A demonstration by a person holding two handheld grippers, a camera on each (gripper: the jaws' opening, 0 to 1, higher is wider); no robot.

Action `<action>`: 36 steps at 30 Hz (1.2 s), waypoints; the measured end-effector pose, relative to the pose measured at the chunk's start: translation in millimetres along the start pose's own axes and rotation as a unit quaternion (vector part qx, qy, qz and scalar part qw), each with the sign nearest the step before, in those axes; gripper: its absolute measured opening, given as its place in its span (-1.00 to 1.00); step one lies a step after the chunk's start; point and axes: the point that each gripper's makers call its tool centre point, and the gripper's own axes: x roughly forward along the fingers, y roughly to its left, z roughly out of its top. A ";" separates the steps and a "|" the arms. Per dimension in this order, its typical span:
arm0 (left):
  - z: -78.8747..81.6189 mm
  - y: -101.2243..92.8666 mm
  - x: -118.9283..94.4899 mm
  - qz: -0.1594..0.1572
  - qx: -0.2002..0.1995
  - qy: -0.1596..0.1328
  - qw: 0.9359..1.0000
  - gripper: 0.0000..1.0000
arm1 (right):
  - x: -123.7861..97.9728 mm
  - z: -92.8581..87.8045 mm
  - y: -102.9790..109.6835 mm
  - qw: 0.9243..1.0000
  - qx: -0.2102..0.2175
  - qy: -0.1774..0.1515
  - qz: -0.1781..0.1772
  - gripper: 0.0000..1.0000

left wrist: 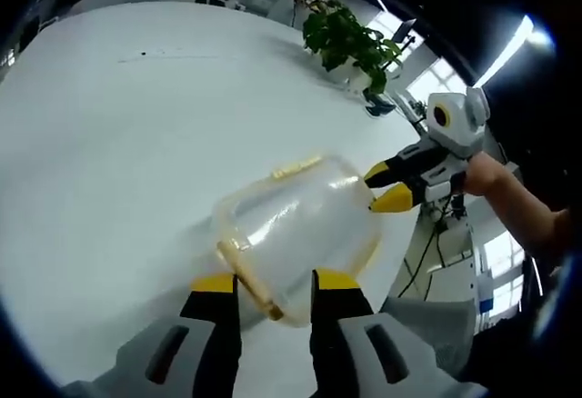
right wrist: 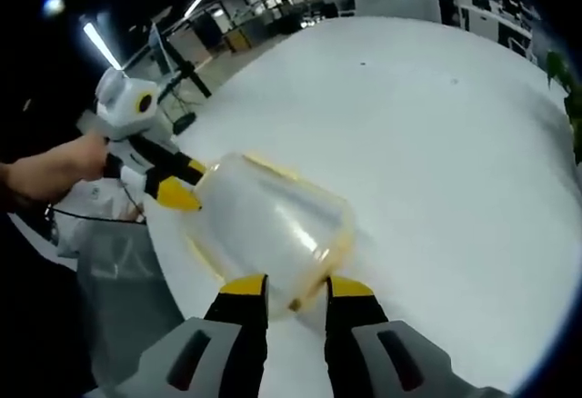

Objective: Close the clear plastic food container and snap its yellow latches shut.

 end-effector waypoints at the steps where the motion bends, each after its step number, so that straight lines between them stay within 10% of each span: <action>1: 0.6 2.5 0.4 0.002 -0.004 -0.001 1.000 -0.49 | 0.0 -0.9 -0.3 1.000 -0.008 0.009 -0.003 -0.58; 32: -7.0 4.0 -5.8 0.004 -0.019 -0.018 1.000 -0.36 | -0.4 -10.2 21.3 0.999 0.021 0.006 -0.037 -0.53; 36: 5.7 11.3 -19.2 0.050 0.110 -0.050 0.991 -0.43 | 2.0 -7.5 26.8 0.998 -0.009 0.020 -0.053 -0.50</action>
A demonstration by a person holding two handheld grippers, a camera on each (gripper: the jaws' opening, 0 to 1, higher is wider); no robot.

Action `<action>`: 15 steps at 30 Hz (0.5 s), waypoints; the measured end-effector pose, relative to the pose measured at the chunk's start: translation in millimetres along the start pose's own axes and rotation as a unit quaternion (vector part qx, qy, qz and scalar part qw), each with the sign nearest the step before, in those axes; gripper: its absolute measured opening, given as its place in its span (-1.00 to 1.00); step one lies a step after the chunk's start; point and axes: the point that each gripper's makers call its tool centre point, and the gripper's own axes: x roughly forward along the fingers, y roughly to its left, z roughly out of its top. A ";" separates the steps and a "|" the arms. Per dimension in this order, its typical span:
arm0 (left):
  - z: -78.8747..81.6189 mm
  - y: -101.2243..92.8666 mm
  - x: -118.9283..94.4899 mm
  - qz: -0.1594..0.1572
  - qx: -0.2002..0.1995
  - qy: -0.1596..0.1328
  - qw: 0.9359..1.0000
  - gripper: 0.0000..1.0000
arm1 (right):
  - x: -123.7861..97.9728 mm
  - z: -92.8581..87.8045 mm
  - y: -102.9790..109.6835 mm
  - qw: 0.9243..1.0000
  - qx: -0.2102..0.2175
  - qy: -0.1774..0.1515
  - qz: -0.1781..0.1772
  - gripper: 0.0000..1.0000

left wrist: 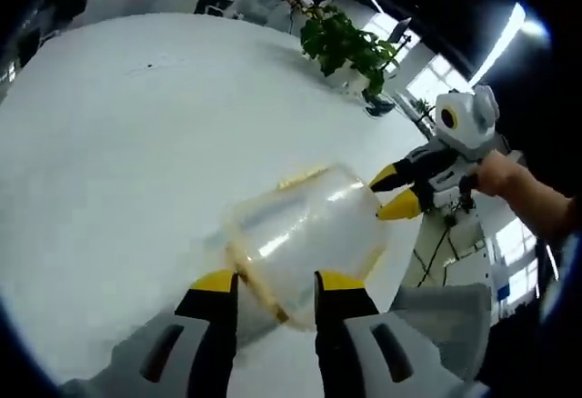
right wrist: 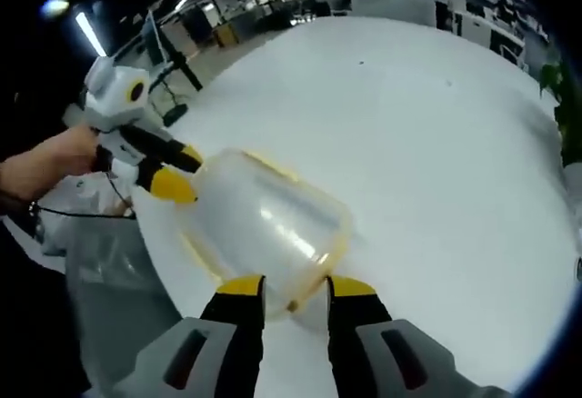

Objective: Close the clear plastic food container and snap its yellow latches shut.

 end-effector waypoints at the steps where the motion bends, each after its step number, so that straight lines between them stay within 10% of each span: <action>1: 0.5 -0.6 -2.2 0.001 0.003 -0.003 1.000 -0.46 | 0.2 0.5 -0.3 1.000 -0.007 0.002 -0.002 -0.50; 15: 30.7 -54.8 -14.0 -0.083 0.135 -0.065 0.985 -0.42 | -11.8 11.5 10.4 0.997 -0.062 -0.011 -0.050 -0.56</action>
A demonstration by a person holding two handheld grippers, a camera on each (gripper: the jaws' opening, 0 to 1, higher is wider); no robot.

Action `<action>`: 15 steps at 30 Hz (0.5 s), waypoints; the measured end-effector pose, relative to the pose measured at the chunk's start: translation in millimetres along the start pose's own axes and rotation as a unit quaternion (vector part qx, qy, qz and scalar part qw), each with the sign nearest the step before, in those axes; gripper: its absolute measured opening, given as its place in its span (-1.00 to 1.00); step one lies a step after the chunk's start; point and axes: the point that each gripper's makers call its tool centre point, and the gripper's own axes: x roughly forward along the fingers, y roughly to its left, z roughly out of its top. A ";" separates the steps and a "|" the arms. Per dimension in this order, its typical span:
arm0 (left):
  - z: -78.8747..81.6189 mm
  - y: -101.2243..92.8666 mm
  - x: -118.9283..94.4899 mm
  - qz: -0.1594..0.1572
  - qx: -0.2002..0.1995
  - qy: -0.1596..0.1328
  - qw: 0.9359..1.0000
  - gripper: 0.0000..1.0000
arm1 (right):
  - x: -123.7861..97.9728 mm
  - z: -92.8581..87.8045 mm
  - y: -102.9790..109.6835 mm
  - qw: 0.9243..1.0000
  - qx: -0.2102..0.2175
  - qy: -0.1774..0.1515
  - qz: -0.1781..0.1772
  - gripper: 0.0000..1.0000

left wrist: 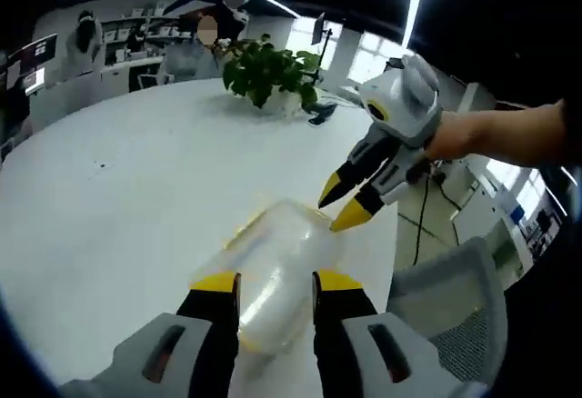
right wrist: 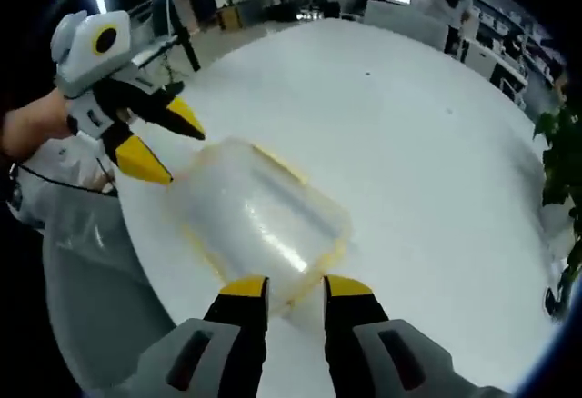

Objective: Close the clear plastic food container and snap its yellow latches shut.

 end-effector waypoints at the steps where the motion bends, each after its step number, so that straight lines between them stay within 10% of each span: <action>1: -0.1 -1.7 2.0 -0.002 0.002 0.000 1.000 -0.43 | -1.8 3.5 -0.3 1.000 0.000 -0.005 0.000 -0.56; 5: -1.3 -4.8 11.7 -0.006 0.017 0.006 1.000 -0.48 | -5.8 30.3 9.5 0.998 -0.041 -0.053 0.020 -0.58; 15: -7.9 1.4 23.2 0.002 0.008 0.028 1.000 -0.53 | 25.9 45.8 36.3 0.985 -0.151 -0.011 0.078 -0.77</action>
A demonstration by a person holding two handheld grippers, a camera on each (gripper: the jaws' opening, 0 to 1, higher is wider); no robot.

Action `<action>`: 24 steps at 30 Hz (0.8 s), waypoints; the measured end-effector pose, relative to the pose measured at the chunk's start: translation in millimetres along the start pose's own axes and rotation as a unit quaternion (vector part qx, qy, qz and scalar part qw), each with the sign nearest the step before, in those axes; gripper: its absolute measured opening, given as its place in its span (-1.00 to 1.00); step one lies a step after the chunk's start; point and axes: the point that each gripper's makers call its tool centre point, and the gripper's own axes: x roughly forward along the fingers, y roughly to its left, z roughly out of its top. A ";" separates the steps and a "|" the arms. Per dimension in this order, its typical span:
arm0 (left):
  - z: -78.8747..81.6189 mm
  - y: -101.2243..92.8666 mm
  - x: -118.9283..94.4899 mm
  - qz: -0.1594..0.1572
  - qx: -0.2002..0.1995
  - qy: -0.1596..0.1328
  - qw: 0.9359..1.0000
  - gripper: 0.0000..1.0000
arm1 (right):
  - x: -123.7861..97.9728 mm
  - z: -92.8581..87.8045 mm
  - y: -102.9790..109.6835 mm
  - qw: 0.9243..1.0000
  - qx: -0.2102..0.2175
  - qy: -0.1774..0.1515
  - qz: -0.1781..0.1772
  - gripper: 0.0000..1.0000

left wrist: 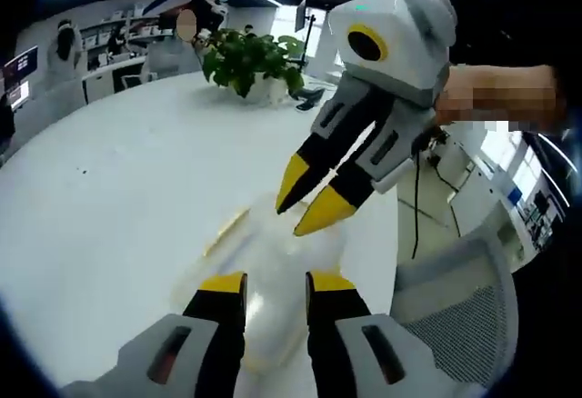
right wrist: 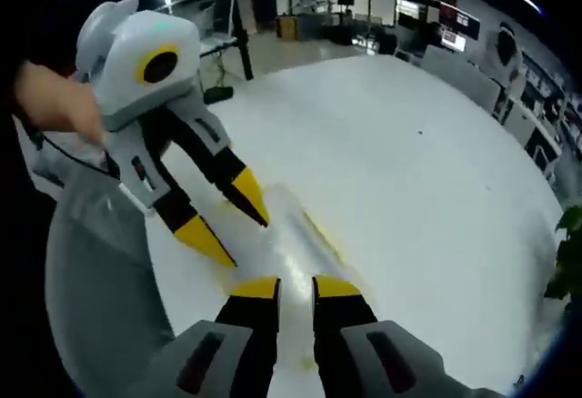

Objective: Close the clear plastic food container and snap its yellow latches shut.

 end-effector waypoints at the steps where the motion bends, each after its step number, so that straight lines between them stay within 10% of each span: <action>1: -3.8 0.0 0.7 0.003 0.002 0.009 1.000 -0.53 | 4.9 -0.5 0.9 1.000 -0.016 0.003 0.009 -0.77; 15: -15.1 -4.1 4.4 0.014 -0.003 0.055 0.998 -0.63 | 20.4 1.6 -8.1 0.993 -0.101 -0.024 0.049 -0.77; 24: -13.4 -9.0 6.1 -0.009 -0.007 0.047 0.999 -0.62 | 14.9 -2.4 -16.2 0.997 -0.067 -0.018 0.027 -0.76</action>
